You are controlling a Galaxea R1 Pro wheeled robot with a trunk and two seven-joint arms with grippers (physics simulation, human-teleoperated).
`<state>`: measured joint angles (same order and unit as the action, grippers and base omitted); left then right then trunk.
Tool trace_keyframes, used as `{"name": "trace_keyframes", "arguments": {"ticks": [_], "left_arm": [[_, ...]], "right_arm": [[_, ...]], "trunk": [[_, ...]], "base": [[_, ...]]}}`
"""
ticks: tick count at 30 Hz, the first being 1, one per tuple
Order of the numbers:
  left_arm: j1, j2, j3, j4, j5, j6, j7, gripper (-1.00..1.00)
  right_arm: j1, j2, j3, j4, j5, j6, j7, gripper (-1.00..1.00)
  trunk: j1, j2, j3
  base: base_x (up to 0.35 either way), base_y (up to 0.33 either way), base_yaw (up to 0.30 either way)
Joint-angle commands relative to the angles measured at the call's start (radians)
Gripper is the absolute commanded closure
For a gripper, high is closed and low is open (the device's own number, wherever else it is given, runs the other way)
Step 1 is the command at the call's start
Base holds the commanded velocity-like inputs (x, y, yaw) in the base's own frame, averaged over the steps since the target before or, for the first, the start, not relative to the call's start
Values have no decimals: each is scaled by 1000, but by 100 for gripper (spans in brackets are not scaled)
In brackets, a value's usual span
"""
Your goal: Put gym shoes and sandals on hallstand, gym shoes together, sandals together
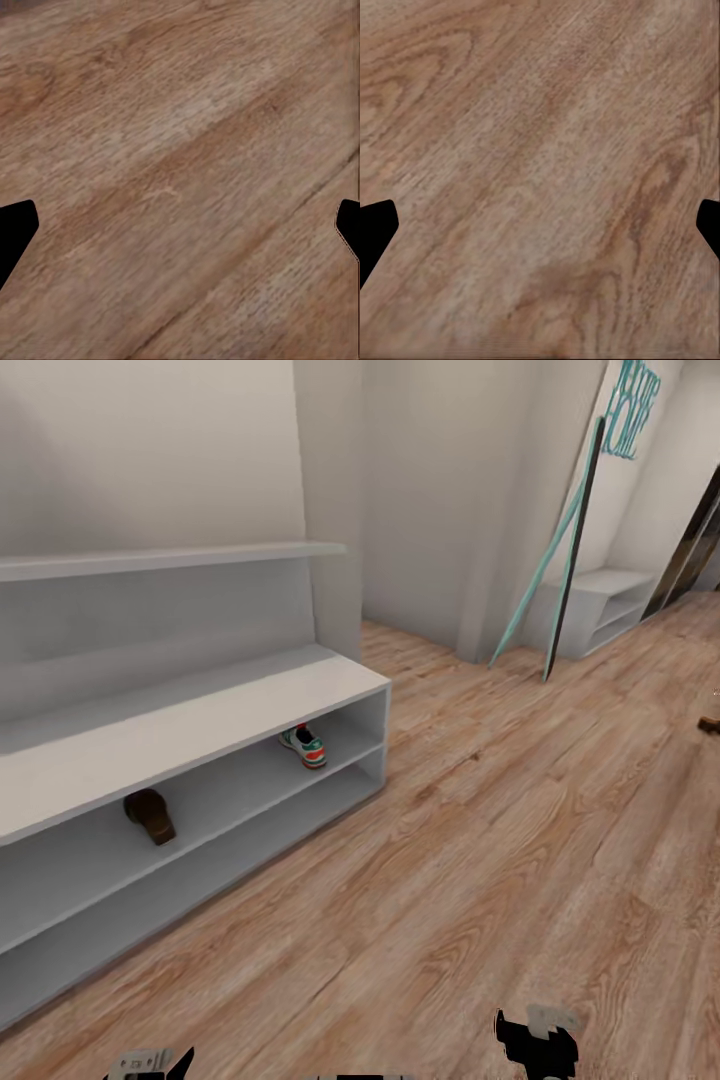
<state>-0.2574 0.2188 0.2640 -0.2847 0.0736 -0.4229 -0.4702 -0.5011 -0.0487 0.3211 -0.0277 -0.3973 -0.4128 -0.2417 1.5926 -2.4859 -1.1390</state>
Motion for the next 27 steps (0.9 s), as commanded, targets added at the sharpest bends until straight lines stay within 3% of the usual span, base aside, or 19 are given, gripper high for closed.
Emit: {"name": "trace_keyframes", "arguments": {"ticks": [1,24,27], "left_arm": [[0,0,4,1,7,1,-7,-100],[0,-8,2,1,5,-12,4,-100],[0,-8,1,1,5,-12,4,-100]], "right_arm": [[0,0,8,0,-7,-1,-3,-100],[3,-2,9,0,-10,-1,-4,-100],[5,-1,9,0,-11,-1,-4,-100]], "trunk": [[0,0,-1],[0,0,-1],[-12,21,9]], "base": [[0,0,-300],[0,0,-300],[0,0,-300]]}}
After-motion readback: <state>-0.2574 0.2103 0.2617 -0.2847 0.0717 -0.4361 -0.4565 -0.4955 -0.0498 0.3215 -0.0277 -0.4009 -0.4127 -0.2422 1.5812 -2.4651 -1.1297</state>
